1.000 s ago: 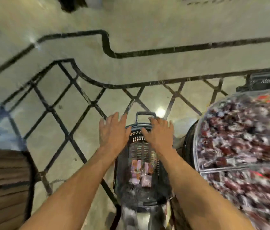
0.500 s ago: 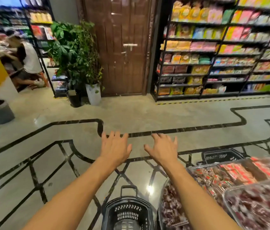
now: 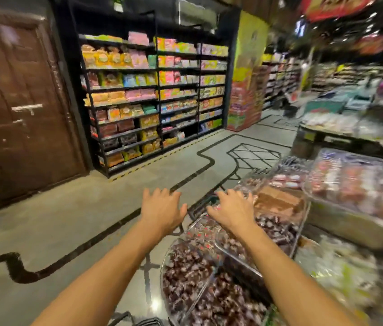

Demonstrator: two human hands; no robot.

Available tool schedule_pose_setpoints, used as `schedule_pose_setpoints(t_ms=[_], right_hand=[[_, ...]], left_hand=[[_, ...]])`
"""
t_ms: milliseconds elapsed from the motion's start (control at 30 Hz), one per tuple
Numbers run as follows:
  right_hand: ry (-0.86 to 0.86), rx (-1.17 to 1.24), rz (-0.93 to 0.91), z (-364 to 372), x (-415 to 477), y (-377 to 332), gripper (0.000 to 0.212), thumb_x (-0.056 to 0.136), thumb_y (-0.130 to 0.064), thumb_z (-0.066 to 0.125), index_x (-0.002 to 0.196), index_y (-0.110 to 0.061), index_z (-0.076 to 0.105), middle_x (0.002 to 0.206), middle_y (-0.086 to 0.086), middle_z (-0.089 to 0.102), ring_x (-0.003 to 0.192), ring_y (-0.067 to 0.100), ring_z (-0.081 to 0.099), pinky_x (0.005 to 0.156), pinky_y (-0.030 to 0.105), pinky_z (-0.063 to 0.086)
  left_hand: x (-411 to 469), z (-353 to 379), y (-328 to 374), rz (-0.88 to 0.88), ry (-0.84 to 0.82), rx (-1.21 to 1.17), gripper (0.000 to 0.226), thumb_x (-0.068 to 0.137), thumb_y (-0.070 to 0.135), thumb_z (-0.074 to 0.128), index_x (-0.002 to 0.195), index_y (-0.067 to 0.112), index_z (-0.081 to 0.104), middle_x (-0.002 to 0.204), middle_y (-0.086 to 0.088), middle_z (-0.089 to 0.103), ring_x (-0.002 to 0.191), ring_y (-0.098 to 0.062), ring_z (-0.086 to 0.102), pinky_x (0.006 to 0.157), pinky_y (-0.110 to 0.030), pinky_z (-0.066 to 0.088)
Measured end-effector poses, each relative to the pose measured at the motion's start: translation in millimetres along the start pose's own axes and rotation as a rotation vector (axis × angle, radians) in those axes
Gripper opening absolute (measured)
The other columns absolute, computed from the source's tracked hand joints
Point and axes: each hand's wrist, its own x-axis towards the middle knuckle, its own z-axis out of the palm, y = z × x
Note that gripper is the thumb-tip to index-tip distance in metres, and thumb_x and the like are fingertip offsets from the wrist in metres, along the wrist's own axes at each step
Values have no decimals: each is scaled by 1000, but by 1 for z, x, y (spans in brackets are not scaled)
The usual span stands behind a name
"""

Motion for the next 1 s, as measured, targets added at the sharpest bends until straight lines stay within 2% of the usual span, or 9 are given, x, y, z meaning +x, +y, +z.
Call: schedule_pose_setpoints(t_ms=[133,200,300,400,500,667,767,1000], right_hand=[[35,0,189,-32,-58,72,59,96,-64,50,142,-28,56,143,8,57,138,30,47,122,61,19],[50,-18,272,-46,-90,106,59,95,-65,51,140,-28,57,142,8,58,139,30,47,123,61,16],[61,-29,395,-65,-141,154,60,94,-63,52,142,-27,55,141,7,58,138,32,47,125,62,14],[109,-44,499,-82,-194,198,59,95,-61,52,144,-28,53,142,5,57,138,31,47,124,63,14],[129,-85,562,-91,-249,239,57,97,-60,49,144,-28,54,141,4,58,135,31,49,123,63,15],[134,-67,673,-105,-336,311,59,97,-62,49,146,-29,52,146,3,55,139,29,46,122,61,22],[147,-82,736,-117,-385,355,58,98,-59,51,148,-30,50,150,3,53,143,29,44,123,60,18],[150,-105,839,-121,-457,432,65,97,-63,53,154,-33,45,155,0,50,146,27,41,124,56,19]], left_hand=[[1,-9,77,197,8,-24,54,102,60,33,138,27,56,132,-6,65,125,-30,58,114,-57,33],[-3,-18,119,282,29,-45,52,101,59,34,133,27,59,128,-6,67,123,-30,59,115,-58,32],[-21,-38,185,416,58,-86,53,102,61,35,137,28,57,133,-8,66,127,-31,58,116,-59,29],[-42,-58,252,561,85,-102,51,102,59,34,134,27,56,139,-7,62,130,-31,56,113,-56,31],[-71,-73,317,673,105,-99,48,101,59,36,128,26,57,134,-7,64,127,-31,56,110,-56,33],[-128,-90,425,770,108,-101,50,101,60,37,130,25,58,131,-9,66,125,-35,58,111,-57,33],[-158,-100,479,818,84,-106,51,102,60,39,135,24,56,136,-10,63,130,-35,55,114,-59,29],[-207,-103,569,885,74,-116,51,103,58,38,138,25,55,132,-9,65,124,-34,58,113,-60,34]])
